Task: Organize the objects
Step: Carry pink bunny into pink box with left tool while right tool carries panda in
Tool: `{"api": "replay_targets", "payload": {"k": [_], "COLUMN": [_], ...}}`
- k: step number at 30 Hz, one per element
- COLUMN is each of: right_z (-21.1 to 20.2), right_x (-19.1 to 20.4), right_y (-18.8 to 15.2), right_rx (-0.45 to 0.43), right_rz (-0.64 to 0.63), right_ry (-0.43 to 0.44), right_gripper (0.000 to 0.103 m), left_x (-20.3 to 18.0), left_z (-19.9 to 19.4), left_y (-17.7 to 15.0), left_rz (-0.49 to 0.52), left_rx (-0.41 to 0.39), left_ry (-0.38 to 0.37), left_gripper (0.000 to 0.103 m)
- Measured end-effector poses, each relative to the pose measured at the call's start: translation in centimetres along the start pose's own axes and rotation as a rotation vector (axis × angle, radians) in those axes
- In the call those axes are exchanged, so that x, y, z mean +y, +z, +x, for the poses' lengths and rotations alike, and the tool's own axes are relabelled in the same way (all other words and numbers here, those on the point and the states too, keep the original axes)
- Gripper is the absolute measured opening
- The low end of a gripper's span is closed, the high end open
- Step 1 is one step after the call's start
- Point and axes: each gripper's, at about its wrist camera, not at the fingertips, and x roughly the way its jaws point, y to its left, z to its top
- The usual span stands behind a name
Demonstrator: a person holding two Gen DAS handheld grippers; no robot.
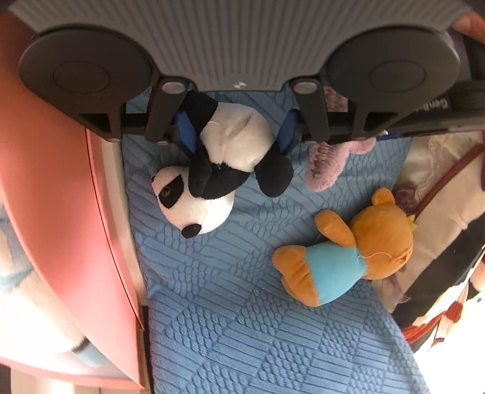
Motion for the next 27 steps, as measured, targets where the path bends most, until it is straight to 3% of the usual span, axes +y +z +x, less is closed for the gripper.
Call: {"api": "replay_targets", "payload": {"k": [11, 20, 27], "right_z": [-3.7, -8.3, -12.0], "right_x": [0.9, 1.4, 1.4], "right_y": [0.1, 0.8, 2.4], "right_rx": [-0.020, -0.038, -0.069], "right_rz": [-0.091, -0.155, -0.187], "right_ry": [0.002, 0.041, 0.061], "right_gripper": [0.059, 0.059, 0.059], "left_x": [1.1, -0.7, -2.5], "left_z": [-2.6, -5.8, -7.9], "left_y": [-0.4, -1.1, 0.2], "left_rz": [-0.115, -0.157, -0.153], "left_rx": [-0.033, -0.046, -0.041], "left_ry": [-0.064, -0.098, -0.104], "left_gripper": [0.053, 0.053, 0.053]}}
